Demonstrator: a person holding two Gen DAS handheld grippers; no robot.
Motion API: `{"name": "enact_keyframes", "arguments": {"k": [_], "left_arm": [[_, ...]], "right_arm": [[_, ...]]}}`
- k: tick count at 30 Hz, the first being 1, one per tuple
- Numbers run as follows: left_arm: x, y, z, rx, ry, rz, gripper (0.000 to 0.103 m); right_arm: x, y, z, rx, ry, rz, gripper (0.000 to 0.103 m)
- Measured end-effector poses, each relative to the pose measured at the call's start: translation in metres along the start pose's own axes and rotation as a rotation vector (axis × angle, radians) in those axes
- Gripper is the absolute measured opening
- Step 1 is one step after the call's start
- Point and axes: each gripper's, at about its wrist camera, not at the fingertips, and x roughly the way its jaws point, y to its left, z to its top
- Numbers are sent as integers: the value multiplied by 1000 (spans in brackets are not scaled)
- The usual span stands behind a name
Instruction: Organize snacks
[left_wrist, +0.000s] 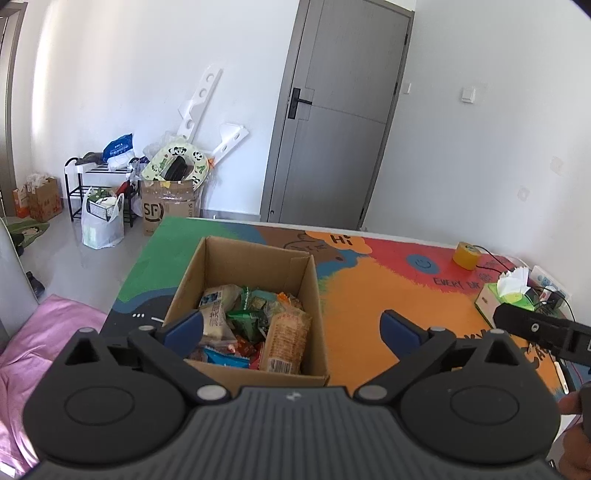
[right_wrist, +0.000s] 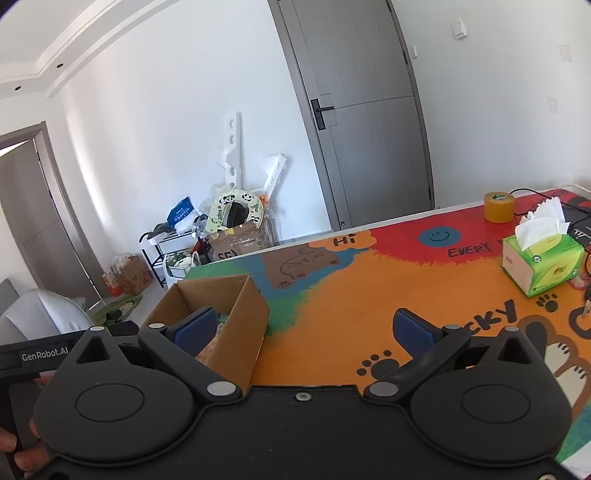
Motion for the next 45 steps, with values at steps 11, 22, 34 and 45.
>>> {"name": "enact_keyframes", "arguments": {"k": [11, 22, 34, 45], "left_arm": [[-27, -12, -5, 44, 17, 1, 103], [-57, -28, -14, 146, -9, 2, 103], [-79, -19, -22, 117, -34, -4, 103], [-75, -22, -27, 148, -18, 14, 103]], "right_arm": [[-38, -12, -1, 8, -2, -30, 103], [-67, -10, -12, 5, 23, -70, 103], [-88, 5, -16, -16, 32, -56, 103], [-79, 16, -25, -39, 100, 8, 103]]}}
